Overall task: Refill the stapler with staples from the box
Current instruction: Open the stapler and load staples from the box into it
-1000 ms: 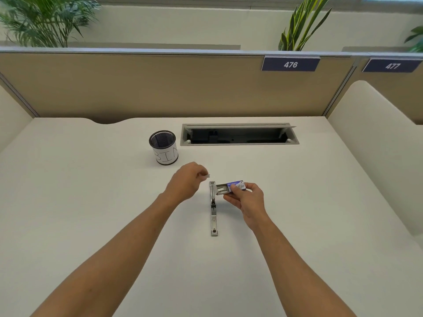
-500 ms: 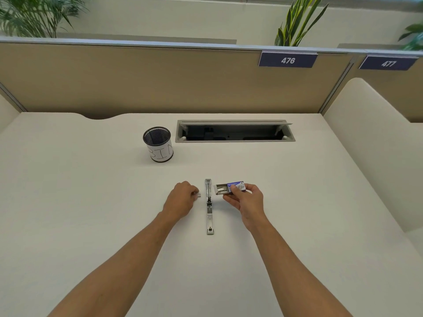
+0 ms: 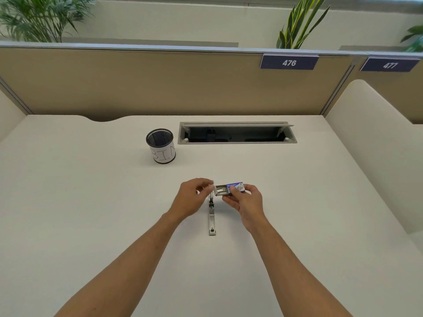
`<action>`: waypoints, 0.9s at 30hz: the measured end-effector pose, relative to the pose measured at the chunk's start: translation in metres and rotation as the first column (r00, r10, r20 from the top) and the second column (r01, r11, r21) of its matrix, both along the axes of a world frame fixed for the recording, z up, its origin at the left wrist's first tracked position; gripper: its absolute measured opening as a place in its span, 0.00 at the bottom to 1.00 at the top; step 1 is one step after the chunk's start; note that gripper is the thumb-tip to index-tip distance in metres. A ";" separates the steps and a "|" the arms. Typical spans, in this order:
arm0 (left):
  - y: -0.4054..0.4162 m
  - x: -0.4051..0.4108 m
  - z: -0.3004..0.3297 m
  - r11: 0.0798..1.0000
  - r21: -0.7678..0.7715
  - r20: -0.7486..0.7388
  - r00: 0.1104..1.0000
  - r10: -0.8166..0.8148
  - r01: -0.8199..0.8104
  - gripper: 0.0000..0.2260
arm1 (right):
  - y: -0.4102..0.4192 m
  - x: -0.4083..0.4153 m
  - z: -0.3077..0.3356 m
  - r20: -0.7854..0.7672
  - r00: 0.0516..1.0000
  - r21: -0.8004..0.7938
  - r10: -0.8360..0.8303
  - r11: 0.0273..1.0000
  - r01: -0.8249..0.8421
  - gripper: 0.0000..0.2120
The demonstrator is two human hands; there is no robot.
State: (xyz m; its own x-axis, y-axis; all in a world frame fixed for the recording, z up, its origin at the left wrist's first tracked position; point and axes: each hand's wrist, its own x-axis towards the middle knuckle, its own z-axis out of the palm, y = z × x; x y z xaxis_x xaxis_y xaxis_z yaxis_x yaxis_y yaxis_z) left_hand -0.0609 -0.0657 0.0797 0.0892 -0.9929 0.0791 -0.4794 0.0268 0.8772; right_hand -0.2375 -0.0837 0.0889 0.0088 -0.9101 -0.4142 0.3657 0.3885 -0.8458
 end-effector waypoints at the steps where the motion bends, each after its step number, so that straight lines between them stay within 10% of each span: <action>1: 0.000 -0.003 0.002 0.999 0.047 -0.055 0.998 -0.010 0.012 0.06 | 0.000 0.000 0.000 0.004 1.000 -0.006 0.011 1.000 -0.011 0.14; 27: -0.005 -0.012 0.003 0.969 0.248 -0.639 0.753 0.157 0.008 0.06 | 0.018 0.009 -0.003 -0.261 0.884 -0.175 0.387 0.882 -0.437 0.13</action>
